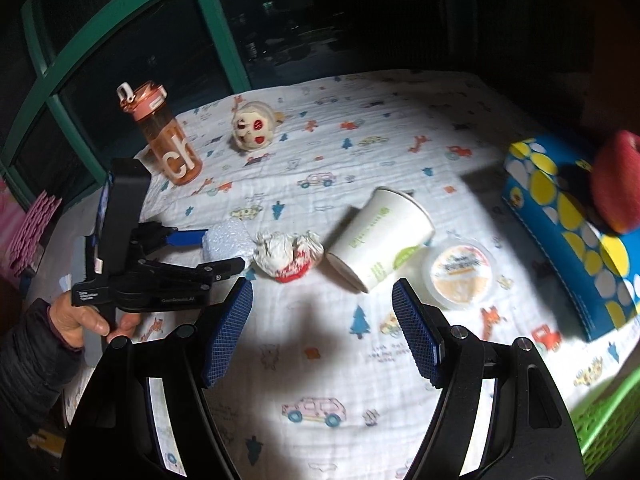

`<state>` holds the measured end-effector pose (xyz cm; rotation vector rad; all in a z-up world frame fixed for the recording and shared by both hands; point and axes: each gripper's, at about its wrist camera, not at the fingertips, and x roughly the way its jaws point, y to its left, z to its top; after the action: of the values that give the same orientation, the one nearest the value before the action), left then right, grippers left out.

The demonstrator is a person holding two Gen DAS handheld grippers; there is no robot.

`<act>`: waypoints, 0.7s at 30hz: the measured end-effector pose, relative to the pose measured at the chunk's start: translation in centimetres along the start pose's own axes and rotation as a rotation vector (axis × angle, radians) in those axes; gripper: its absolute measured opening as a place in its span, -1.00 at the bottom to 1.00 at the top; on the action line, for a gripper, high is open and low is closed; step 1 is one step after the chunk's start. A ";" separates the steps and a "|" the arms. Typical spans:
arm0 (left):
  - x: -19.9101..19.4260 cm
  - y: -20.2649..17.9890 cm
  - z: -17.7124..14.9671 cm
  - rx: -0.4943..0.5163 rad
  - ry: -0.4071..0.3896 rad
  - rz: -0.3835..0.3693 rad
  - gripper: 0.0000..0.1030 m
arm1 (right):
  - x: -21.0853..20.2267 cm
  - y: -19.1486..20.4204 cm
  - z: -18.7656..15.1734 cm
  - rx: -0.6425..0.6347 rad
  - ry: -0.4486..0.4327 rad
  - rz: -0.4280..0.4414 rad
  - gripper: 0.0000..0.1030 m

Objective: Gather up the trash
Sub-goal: 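Grasp the white foam block with the left tool while the right tool grasps the crumpled paper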

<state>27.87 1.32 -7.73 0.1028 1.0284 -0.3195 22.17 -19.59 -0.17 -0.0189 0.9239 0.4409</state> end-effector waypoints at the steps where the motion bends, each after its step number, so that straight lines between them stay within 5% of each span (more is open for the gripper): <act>1: -0.4 0.6 -0.1 -0.013 -0.004 0.004 0.31 | 0.5 0.3 0.2 -0.012 0.006 0.005 0.40; 8: -2.2 4.1 -1.5 -0.089 -0.021 0.046 0.31 | 4.6 3.0 0.8 -0.089 0.061 0.056 0.40; 21: -2.6 6.8 -3.1 -0.168 -0.014 0.053 0.31 | 11.5 5.0 1.4 -0.153 0.143 -0.039 0.36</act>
<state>26.22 9.01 -7.54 -0.0233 1.0324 -0.1843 27.28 -10.61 -7.37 -0.2099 1.0270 0.4780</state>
